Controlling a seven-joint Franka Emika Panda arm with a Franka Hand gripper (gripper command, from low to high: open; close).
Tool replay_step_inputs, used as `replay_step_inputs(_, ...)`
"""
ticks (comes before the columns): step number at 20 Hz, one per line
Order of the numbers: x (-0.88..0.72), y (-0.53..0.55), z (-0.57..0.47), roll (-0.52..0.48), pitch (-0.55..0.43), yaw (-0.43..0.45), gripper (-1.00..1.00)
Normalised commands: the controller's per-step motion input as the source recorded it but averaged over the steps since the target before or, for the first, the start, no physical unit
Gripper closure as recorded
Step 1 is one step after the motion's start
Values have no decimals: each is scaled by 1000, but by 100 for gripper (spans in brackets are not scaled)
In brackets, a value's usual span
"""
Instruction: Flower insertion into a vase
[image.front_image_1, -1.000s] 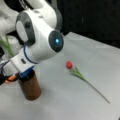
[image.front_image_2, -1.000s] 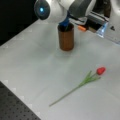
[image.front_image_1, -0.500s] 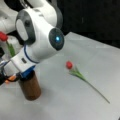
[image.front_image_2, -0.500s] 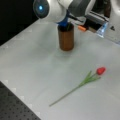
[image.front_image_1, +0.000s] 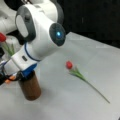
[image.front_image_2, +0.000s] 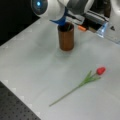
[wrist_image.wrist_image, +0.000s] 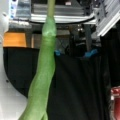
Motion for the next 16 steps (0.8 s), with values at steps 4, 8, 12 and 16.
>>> replay_step_inputs(4, 113, 71, 87, 131, -808, 117, -100)
replay_step_inputs(8, -96, 180, 34, 299, -1000, 100, -100)
replay_step_inputs(12, -243, 231, 25, 236, -913, 67, -100)
replay_step_inputs(16, -194, 292, 21, 128, -709, 26, -100)
